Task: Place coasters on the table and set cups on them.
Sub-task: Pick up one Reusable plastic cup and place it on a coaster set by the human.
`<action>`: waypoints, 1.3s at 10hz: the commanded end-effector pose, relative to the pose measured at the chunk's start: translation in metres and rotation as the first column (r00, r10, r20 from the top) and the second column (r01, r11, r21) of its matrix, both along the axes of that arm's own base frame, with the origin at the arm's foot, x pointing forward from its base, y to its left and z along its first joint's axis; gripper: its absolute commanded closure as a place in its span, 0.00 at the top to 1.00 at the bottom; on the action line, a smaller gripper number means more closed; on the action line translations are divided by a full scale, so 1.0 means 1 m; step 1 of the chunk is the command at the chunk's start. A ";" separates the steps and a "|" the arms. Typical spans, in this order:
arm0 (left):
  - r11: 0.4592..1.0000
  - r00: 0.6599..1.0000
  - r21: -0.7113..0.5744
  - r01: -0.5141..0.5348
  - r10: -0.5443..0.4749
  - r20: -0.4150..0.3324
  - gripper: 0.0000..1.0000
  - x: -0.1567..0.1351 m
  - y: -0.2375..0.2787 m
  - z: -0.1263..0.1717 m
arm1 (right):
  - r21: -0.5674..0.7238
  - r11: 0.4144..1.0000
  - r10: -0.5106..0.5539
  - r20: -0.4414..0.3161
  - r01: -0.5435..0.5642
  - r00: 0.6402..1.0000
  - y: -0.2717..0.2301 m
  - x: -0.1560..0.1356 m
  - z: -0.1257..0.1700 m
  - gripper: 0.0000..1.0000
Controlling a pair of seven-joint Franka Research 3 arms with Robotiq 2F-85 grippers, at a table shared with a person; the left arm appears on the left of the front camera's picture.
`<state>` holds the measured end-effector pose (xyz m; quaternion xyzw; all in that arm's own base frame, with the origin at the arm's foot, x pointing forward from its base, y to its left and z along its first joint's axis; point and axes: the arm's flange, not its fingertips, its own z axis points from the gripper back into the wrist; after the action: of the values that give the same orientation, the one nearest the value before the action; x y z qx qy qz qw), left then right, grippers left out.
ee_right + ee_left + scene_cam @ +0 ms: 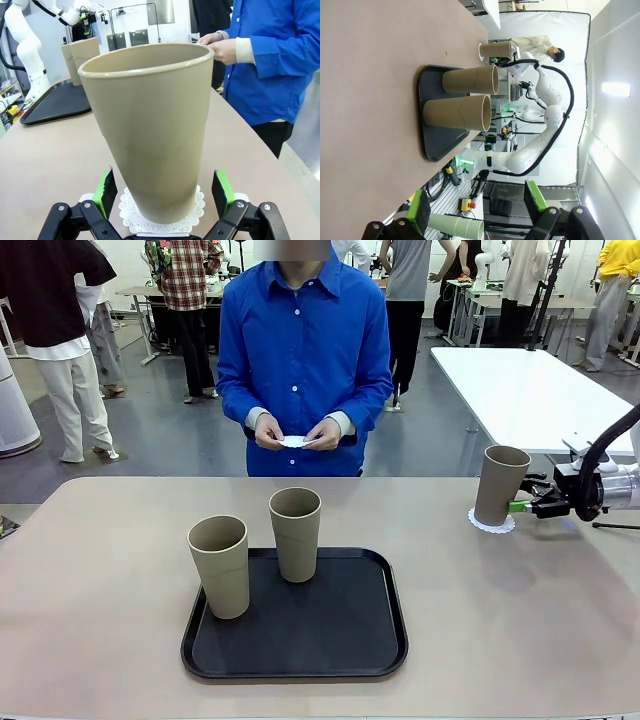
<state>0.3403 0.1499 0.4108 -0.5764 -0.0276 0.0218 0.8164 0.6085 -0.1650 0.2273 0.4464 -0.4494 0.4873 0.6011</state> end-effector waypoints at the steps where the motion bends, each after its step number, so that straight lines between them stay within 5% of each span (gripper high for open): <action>1: 1.000 1.000 -0.010 0.001 -0.001 0.007 1.00 -0.001 0.001 0.002 | 0.011 1.000 0.005 -0.017 -0.004 1.000 -0.012 0.003 0.006 1.00; 6: 1.000 1.000 -0.010 0.001 -0.001 0.007 1.00 -0.001 0.001 0.002 | -0.021 0.997 -0.068 -0.023 0.068 0.997 -0.049 -0.022 0.025 1.00; 9: 1.000 1.000 -0.010 0.001 -0.001 0.007 1.00 -0.001 0.001 0.002 | -0.195 0.966 -0.211 -0.228 0.168 0.950 -0.036 -0.073 0.079 1.00; 12: 1.000 1.000 -0.010 0.001 -0.001 0.007 1.00 -0.001 0.001 0.002 | -0.481 0.861 -0.328 -0.270 0.168 0.905 -0.017 -0.132 0.136 1.00; 13: 1.000 1.000 -0.010 0.001 -0.001 0.007 1.00 -0.001 0.001 0.002 | -0.527 0.836 -0.313 -0.234 0.151 0.920 -0.009 -0.147 0.154 1.00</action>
<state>0.3404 0.1498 0.4108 -0.5763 -0.0274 0.0218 0.8165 0.4813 -0.1968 0.3667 0.3072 -0.2947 0.4172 0.8029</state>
